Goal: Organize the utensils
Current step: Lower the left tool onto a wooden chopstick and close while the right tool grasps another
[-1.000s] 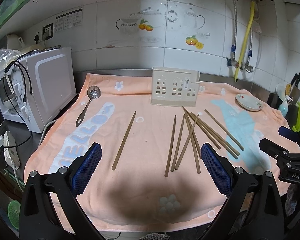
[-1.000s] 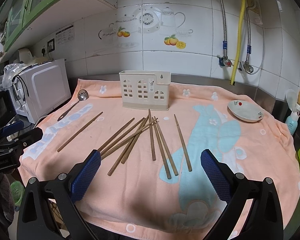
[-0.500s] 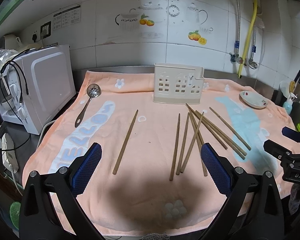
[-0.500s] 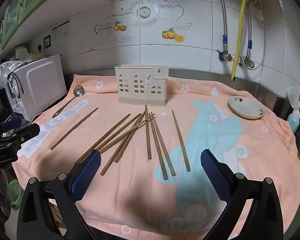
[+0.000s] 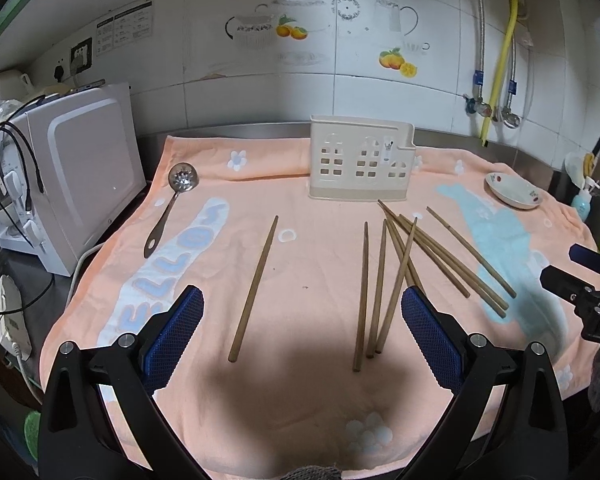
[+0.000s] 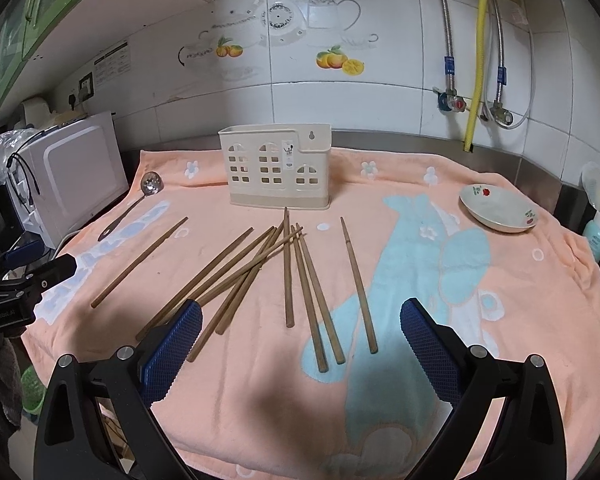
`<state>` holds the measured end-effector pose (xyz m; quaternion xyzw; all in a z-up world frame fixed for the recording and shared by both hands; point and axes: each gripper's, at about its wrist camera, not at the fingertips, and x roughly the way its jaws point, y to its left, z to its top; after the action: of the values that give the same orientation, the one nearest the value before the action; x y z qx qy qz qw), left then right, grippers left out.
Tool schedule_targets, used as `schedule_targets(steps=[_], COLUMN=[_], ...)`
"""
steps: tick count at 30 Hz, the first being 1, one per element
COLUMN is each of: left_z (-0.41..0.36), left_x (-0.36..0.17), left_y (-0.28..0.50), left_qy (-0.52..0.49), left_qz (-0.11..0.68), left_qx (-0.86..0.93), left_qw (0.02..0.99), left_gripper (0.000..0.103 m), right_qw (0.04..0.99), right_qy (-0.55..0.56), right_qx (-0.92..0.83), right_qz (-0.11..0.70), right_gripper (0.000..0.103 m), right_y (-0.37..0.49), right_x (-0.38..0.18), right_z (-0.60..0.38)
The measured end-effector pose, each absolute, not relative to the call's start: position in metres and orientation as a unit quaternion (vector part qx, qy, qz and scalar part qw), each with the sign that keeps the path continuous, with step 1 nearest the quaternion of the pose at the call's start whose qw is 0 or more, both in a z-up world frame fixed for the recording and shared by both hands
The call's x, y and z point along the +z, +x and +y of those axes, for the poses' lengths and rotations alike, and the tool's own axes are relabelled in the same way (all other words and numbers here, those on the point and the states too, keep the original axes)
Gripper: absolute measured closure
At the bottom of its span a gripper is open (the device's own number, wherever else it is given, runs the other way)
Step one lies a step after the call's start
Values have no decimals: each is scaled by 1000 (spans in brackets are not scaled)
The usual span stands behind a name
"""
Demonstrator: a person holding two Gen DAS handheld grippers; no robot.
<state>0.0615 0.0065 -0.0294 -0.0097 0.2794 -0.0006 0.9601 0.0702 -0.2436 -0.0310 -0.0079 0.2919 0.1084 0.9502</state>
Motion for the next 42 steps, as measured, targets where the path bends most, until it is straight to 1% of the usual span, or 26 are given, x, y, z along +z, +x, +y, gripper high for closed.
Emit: schedule_targets(steps=[2, 5, 7, 8, 10, 12, 16, 18, 22, 24, 26, 31, 35, 37, 39, 42], left_z=[9, 16, 20, 23, 27, 32, 42, 47, 49, 49, 50, 53, 59, 60, 61, 63], left_x=[-31, -35, -37, -38, -41, -46, -56, -62, -73, -79, -85, -96, -104, -107, -111, -115], left_y=[64, 67, 71, 73, 76, 81, 92, 100, 113, 120, 128, 140, 148, 152, 156, 160], left_qy=[-10, -11, -14, -14, -13, -12, -20, -28, -21, -20, -22, -23, -27, -28, -26, -29], left_qz=[281, 285, 286, 287, 288, 292, 308, 322, 338, 348, 358, 378, 391, 395, 402, 410], left_qx=[0, 4, 5, 7, 7, 7, -1, -11, -19, -29, -33, -40, -39, -38, -39, -42], left_qw=[960, 958, 958, 958, 957, 956, 951, 946, 941, 937, 933, 925, 919, 917, 914, 911], left_gripper=[6, 14, 15, 17, 19, 20, 26, 31, 37, 46, 49, 62, 70, 71, 78, 82], right_qw=[950, 949, 949, 949, 948, 947, 945, 944, 941, 939, 938, 935, 931, 929, 927, 924], right_qy=[-7, -2, -1, -1, -1, 0, -1, -1, -2, -3, -2, 5, 8, 9, 9, 13], right_qx=[107, 107, 106, 105, 106, 108, 105, 105, 105, 105, 104, 103, 109, 113, 114, 118], right_qz=[293, 295, 297, 298, 299, 303, 310, 314, 321, 326, 332, 340, 350, 353, 357, 362], right_gripper=[7, 8, 8, 8, 10, 16, 18, 21, 25, 28, 30, 34, 41, 45, 50, 56], right_y=[73, 77, 80, 80, 83, 85, 91, 95, 103, 106, 110, 119, 129, 133, 136, 144], right_x=[-32, -34, -35, -36, -37, -39, -44, -46, -52, -55, -58, -65, -71, -75, -77, -80], right_z=[-246, -248, -249, -249, -250, -251, -253, -254, -256, -256, -257, -261, -263, -264, -265, -268])
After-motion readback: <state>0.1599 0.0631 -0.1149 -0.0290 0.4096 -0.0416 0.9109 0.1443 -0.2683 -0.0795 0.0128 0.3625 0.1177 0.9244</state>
